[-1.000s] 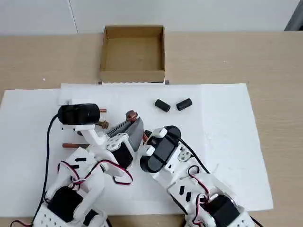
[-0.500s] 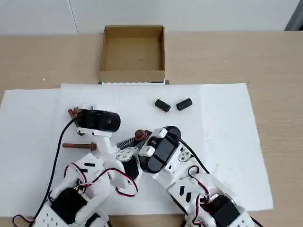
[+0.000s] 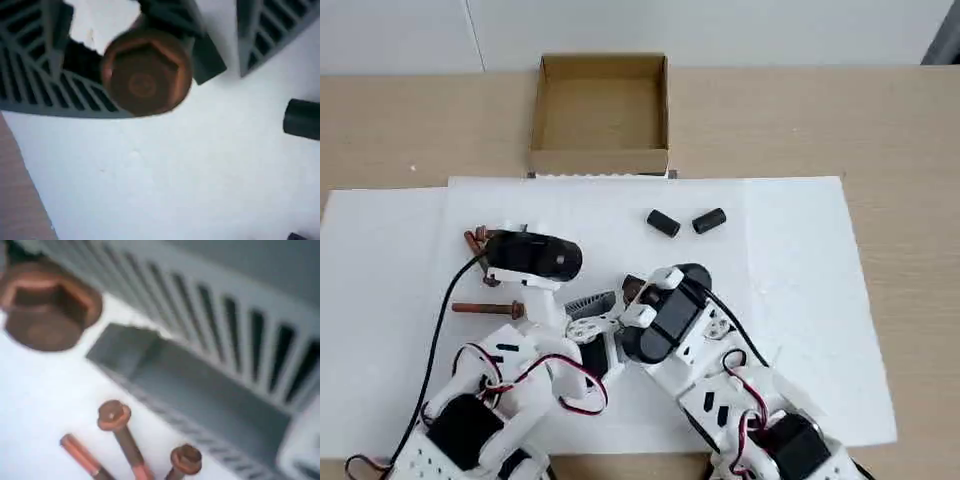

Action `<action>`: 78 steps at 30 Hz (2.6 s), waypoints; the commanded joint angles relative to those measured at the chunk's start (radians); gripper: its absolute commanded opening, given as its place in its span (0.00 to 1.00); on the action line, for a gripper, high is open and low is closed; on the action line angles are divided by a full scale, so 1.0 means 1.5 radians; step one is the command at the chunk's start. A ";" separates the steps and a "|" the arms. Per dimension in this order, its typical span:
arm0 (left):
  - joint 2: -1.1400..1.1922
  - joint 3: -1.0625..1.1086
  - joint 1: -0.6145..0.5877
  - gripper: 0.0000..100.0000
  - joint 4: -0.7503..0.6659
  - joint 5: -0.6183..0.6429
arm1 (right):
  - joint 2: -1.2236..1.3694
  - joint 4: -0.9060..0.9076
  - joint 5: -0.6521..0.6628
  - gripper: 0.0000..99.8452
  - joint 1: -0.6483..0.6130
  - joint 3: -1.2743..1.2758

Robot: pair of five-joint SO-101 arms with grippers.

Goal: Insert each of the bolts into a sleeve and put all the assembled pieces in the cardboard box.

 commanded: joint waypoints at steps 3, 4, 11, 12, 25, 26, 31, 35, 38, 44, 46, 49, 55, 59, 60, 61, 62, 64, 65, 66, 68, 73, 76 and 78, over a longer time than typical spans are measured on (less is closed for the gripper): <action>-0.001 -0.087 -0.044 0.21 -0.005 -0.037 | -0.005 -0.016 0.001 0.00 -0.004 -0.012; -0.001 -0.096 -0.054 0.19 -0.005 -0.040 | -0.005 -0.016 0.001 0.00 -0.004 -0.011; -0.005 -0.113 -0.083 0.01 -0.005 -0.044 | -0.004 -0.015 0.001 0.00 -0.003 -0.010; -0.005 -0.112 -0.083 0.00 -0.002 -0.044 | -0.002 -0.015 0.001 0.00 -0.003 -0.010; -0.006 0.028 -0.321 0.01 -0.006 -0.222 | 0.003 0.058 -0.087 0.00 0.180 0.037; -0.006 0.043 -0.339 0.01 -0.006 -0.229 | 0.003 0.059 -0.088 0.00 0.180 0.037; -0.006 0.124 -0.377 0.01 -0.006 -0.275 | 0.006 0.056 -0.091 0.00 0.180 0.023; -0.006 0.158 -0.377 0.01 -0.006 -0.282 | 0.091 0.056 -0.133 0.00 0.180 -0.048; -0.006 0.165 -0.377 0.01 -0.006 -0.282 | 0.215 0.043 -0.154 0.00 0.181 -0.137; -0.006 0.191 -0.377 0.01 -0.006 -0.282 | 0.446 -0.043 -0.157 0.00 0.182 -0.308; -0.006 0.193 -0.377 0.01 -0.006 -0.282 | 0.514 -0.069 -0.157 0.00 0.182 -0.359; -0.006 0.193 -0.377 0.01 -0.006 -0.283 | 0.607 -0.098 -0.150 0.00 0.182 -0.428; -0.006 0.235 -0.373 0.01 -0.027 -0.283 | 0.783 -0.168 -0.077 0.00 0.183 -0.577; -0.006 0.278 -0.374 0.01 -0.068 -0.283 | 0.914 -0.187 -0.033 0.00 0.184 -0.703; -0.006 0.280 -0.375 0.01 -0.071 -0.283 | 0.948 -0.187 -0.027 0.00 0.185 -0.738; -0.006 0.280 -0.377 0.01 -0.073 -0.283 | 0.979 -0.189 -0.023 0.00 0.191 -0.770; -0.006 0.280 -0.377 0.01 -0.073 -0.283 | 1.012 -0.190 -0.016 0.00 0.195 -0.808; -0.006 0.280 -0.377 0.01 -0.073 -0.283 | 1.083 -0.190 -0.002 0.00 0.207 -0.884; -0.006 0.280 -0.377 0.01 -0.073 -0.283 | 1.119 -0.190 0.008 0.00 0.215 -0.924; -0.006 0.280 -0.377 0.01 -0.073 -0.283 | 1.154 -0.190 0.016 0.00 0.224 -0.962; -0.006 0.280 -0.377 0.01 -0.073 -0.283 | 1.221 -0.190 0.026 0.00 0.235 -1.036; -0.006 0.280 -0.378 0.01 -0.073 -0.283 | 1.373 -0.190 0.028 0.00 0.246 -1.198; -0.006 0.280 -0.378 0.01 -0.073 -0.283 | 1.453 -0.190 0.072 0.00 0.244 -1.270; -0.006 0.280 -0.378 0.01 -0.073 -0.283 | 1.502 -0.190 0.097 0.00 0.244 -1.314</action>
